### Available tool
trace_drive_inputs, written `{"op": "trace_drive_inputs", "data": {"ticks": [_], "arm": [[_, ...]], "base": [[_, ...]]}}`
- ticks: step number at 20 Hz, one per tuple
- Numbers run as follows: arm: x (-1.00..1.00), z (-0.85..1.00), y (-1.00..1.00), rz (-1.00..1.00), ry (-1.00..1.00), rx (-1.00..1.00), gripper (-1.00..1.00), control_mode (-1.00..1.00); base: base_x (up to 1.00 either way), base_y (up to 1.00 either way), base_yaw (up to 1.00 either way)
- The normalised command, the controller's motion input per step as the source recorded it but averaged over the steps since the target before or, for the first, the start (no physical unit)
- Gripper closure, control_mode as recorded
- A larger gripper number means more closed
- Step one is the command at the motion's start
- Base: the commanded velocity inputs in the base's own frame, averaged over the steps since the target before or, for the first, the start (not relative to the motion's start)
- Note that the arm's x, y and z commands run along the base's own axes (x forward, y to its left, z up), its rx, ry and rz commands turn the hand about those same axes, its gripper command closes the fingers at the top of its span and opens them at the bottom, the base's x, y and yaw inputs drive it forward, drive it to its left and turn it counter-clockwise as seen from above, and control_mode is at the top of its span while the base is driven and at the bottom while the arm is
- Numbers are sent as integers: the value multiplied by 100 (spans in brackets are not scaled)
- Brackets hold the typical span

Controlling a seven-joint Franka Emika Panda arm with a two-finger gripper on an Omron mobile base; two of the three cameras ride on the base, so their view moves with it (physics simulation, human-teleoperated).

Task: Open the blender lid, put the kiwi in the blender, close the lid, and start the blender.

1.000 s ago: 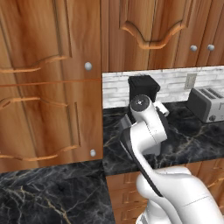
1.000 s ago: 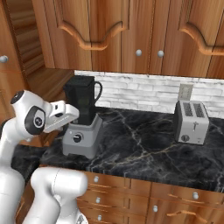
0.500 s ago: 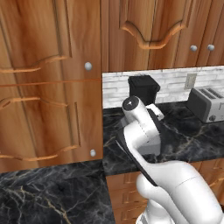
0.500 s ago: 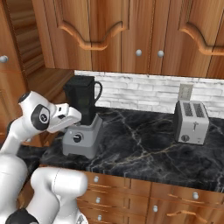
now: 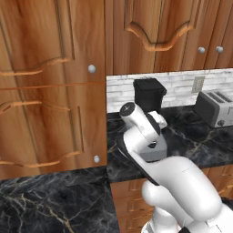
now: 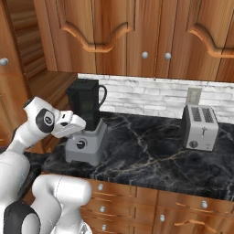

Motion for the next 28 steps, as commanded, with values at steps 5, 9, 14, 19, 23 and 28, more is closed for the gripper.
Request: {"op": "trace_drive_inputs", "data": {"ticks": [5, 9, 14, 19, 23, 28], "arm": [[9, -24, -1, -6, 0, 0, -100, -100], [7, -23, -1, -2, 0, 0, -100, -100], [19, -16, 0, -2, 0, 0, -100, -100], [6, -10, -3, 0, -1, 0, -100, -100], [-51, 15, -38, -1, -8, 3, -100, -100], [-55, 62, -35, 0, -13, 0, -100, -100]], "base": [[0, 0, 0], [0, 0, 0], [0, 0, 0], [0, 0, 0], [0, 0, 0], [0, 0, 0]]}}
